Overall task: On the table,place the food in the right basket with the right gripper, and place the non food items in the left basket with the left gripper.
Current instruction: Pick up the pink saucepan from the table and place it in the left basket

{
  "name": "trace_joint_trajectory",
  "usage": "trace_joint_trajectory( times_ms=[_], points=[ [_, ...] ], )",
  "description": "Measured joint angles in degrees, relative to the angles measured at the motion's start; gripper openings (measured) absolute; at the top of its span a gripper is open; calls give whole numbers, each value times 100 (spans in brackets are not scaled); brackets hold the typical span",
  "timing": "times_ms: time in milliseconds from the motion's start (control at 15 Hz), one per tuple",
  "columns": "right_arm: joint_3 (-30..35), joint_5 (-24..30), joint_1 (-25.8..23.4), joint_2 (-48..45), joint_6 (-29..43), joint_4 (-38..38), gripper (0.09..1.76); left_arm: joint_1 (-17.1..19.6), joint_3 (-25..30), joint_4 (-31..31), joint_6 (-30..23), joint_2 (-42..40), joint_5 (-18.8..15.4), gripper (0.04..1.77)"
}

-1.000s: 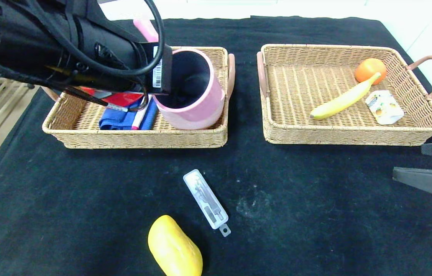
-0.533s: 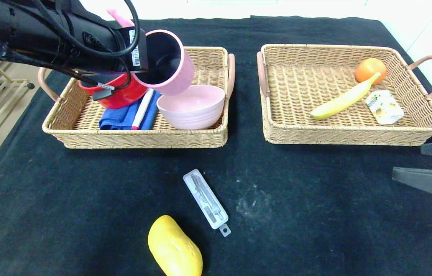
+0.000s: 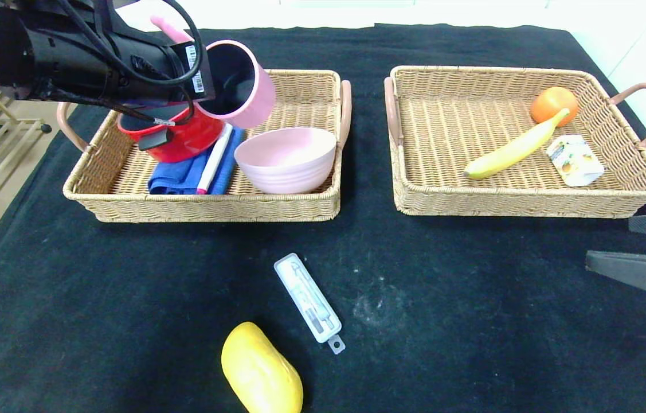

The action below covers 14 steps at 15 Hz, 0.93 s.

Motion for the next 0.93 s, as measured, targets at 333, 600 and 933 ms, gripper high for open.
trace_joint_trajectory(
  times_ms=[333,600,933],
  points=[
    [0,0,0,-1,2,0,171,111,22,-510,-28,165,-165,17],
    [0,2,0,-4,2,0,171,140,2,-522,-27,262,-204,17],
    [-2,2,0,-1,2,0,171,157,-11,-524,-20,293,-229,75]
  ],
)
